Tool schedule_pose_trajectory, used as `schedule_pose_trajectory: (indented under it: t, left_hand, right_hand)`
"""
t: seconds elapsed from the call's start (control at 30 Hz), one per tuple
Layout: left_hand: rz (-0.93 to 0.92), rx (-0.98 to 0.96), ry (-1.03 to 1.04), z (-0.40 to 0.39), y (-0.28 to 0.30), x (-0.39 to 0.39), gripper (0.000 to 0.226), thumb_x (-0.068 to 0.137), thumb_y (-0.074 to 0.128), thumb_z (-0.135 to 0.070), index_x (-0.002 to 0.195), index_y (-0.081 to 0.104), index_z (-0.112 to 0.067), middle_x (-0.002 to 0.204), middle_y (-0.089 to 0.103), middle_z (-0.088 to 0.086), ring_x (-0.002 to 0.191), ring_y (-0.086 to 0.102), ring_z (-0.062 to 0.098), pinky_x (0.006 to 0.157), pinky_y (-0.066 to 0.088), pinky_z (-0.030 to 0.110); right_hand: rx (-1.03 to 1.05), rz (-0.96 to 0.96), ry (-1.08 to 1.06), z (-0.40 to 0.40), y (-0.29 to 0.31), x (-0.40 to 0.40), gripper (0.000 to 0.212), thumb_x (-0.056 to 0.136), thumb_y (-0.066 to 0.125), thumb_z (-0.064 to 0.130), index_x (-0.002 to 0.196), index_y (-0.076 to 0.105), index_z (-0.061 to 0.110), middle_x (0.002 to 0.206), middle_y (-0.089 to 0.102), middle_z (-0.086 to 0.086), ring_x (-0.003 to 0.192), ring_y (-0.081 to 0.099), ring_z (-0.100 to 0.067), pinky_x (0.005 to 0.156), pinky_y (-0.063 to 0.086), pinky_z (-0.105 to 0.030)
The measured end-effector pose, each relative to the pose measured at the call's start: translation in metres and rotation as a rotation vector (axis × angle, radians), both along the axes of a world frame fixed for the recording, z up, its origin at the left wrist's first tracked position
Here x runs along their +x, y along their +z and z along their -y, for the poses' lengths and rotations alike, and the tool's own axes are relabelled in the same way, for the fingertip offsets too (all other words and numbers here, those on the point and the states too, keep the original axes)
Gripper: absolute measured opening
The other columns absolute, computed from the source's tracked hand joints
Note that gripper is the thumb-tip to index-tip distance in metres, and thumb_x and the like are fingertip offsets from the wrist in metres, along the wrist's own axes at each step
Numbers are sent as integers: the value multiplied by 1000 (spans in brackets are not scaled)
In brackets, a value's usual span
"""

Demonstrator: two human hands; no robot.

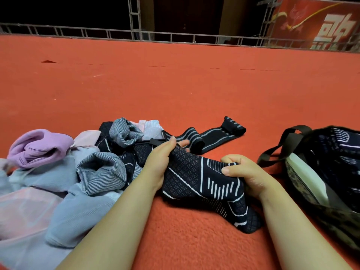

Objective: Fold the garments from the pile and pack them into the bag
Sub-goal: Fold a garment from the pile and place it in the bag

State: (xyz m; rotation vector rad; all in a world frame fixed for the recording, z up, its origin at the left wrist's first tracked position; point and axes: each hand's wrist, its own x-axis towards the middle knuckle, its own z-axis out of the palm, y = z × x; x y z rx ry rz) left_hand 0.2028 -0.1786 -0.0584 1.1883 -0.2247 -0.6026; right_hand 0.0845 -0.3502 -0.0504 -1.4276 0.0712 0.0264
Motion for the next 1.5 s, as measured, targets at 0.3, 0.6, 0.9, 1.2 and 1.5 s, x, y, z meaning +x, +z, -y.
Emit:
schedule_pose_trajectory:
  t: [0.3, 0.6, 0.9, 1.2, 1.5]
  left_hand:
    - [181, 18, 270, -4, 3, 3, 32, 88, 59, -8, 64, 41, -17, 56, 48, -6, 51, 45, 5, 44, 39, 13]
    - [428, 348, 135, -8, 3, 8, 12, 90, 61, -21, 79, 62, -16, 73, 59, -10, 58, 54, -8, 55, 37, 0]
    - [171, -4, 316, -6, 2, 9, 27, 87, 56, 6, 106, 59, -13, 78, 49, 0, 67, 54, 6, 65, 47, 14]
    - [-31, -240, 601, 0, 2, 12, 29, 91, 53, 1, 115, 51, -16, 91, 57, 6, 76, 57, 15, 81, 51, 35]
    - [209, -43, 350, -5, 1, 2, 7, 96, 49, -23, 95, 56, -24, 93, 60, -5, 83, 58, 11, 68, 43, 25]
  right_hand:
    - [71, 61, -124, 9, -9, 9, 34, 49, 73, 23, 46, 39, 24, 50, 43, 3, 45, 43, -11, 44, 35, -19]
    - [77, -190, 328, 26, -8, -4, 67, 53, 90, 36, 108, 66, 5, 104, 69, -18, 90, 69, -28, 76, 56, -37]
    - [-22, -176, 243, 28, -12, 1, 64, 48, 92, 35, 99, 70, 2, 96, 71, -21, 82, 70, -30, 78, 57, -40]
    - [82, -74, 88, 26, -16, 4, 56, 50, 91, 36, 95, 74, 6, 96, 71, -20, 83, 70, -29, 74, 57, -37]
    - [293, -24, -126, 29, -13, 1, 73, 21, 92, 26, 88, 70, 4, 81, 71, -18, 69, 70, -28, 60, 58, -35]
